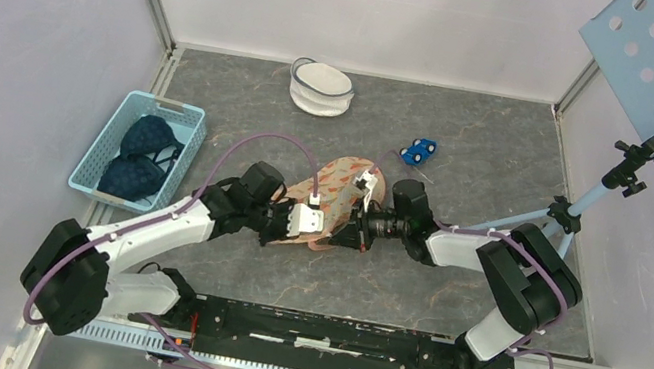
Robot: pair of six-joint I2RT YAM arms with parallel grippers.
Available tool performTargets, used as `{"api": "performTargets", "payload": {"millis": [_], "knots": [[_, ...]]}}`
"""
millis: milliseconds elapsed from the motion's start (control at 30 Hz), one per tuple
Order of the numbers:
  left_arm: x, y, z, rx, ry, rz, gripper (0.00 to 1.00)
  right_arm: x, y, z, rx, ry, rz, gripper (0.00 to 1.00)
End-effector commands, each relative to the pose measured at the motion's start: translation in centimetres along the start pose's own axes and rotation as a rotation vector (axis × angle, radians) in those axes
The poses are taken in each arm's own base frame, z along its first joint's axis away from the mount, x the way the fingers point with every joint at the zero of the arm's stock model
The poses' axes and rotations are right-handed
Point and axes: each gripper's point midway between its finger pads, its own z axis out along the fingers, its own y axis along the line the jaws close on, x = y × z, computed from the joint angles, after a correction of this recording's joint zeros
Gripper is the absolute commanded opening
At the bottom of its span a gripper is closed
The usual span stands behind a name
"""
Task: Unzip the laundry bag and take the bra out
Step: Unzip the laundry bag at the center of the board.
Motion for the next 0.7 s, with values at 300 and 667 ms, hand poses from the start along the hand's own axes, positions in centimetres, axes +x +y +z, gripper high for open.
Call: {"api": "performTargets", "payload": {"millis": [300, 667], "knots": [[2.7, 1.6, -2.6, -0.059, 0.084, 0.087, 0.02, -1.9, -0.9, -1.1, 0.040, -0.059, -0.040, 0.00], [-4.5, 1.3, -2.3, -0.040, -0.124, -0.092, 0.56, -1.9, 1.2, 1.2, -0.029, -0.040, -0.043, 0.00]]}}
